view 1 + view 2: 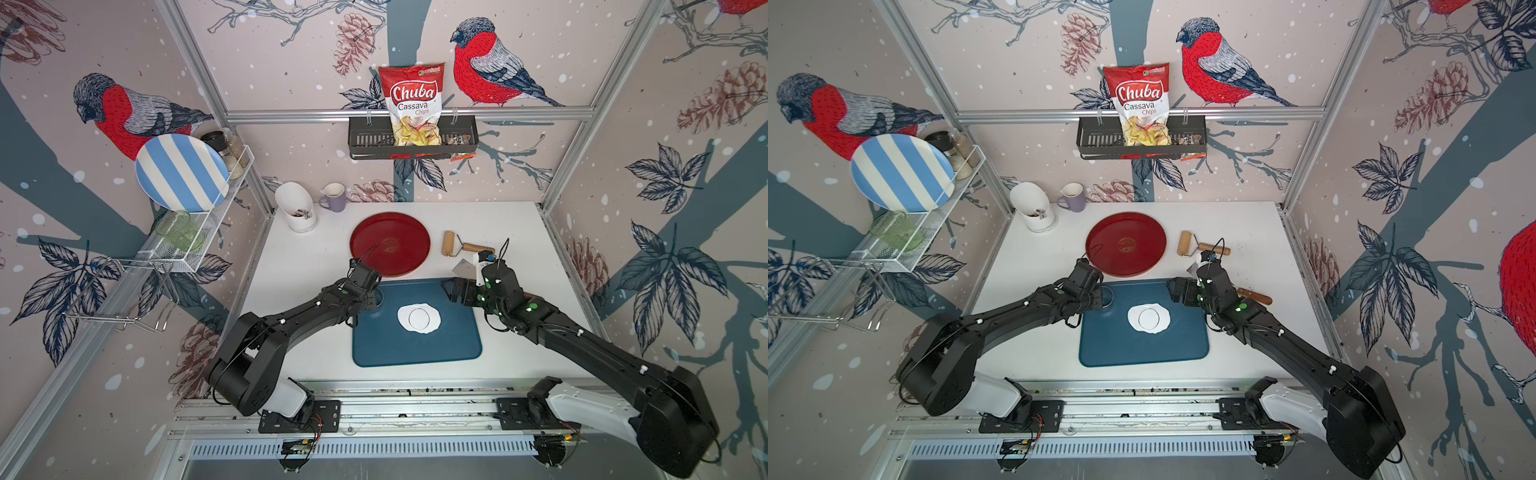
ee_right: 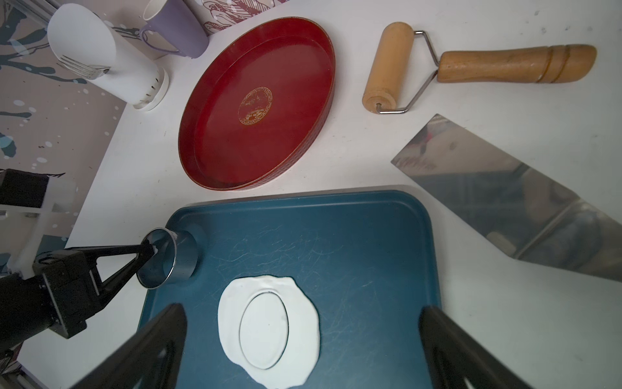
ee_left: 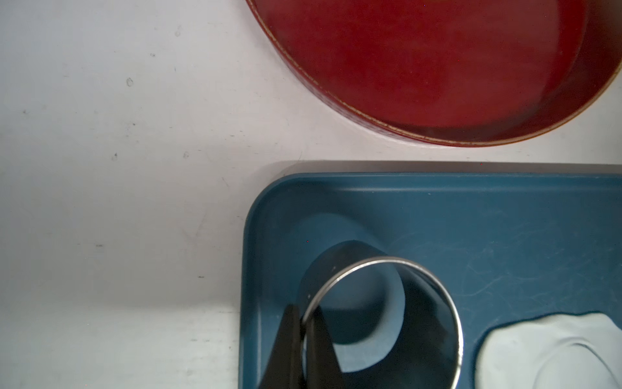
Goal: Roll out the dumpling wrappers from the dough
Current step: Place the dumpling mold on the work surface.
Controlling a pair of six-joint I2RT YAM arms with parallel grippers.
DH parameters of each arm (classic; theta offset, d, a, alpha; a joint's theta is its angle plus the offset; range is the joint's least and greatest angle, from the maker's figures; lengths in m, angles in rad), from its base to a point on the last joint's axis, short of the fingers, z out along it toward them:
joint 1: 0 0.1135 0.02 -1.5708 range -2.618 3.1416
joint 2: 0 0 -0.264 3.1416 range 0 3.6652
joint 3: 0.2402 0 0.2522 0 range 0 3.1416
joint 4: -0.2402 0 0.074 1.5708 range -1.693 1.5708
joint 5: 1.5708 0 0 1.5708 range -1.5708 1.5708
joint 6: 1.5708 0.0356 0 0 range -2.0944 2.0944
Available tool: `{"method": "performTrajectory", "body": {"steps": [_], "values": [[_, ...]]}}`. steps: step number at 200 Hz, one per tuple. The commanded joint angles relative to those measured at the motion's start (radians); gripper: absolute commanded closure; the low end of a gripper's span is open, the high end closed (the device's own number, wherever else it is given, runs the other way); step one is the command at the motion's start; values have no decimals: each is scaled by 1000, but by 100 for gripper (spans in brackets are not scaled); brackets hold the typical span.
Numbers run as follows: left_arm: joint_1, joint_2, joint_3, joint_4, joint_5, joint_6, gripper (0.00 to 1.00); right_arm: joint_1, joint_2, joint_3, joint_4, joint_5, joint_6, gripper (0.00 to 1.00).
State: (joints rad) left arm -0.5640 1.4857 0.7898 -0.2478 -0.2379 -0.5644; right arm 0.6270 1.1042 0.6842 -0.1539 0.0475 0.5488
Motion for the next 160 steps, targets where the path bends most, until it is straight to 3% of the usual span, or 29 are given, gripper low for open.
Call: {"method": "performTrajectory", "body": {"steps": [1,76,114,160], "values": [[9,22,7,36,13,20,97,-12,-16,-8,31,18,2,0],[13,-23,12,5,11,12,52,-44,-50,-28,33,-4,16,0],[12,-121,4,-34,18,1,42,-43,-44,-46,41,-37,29,0],[-14,-264,-46,-28,164,19,36,-40,-37,-93,94,-119,65,0]]}}
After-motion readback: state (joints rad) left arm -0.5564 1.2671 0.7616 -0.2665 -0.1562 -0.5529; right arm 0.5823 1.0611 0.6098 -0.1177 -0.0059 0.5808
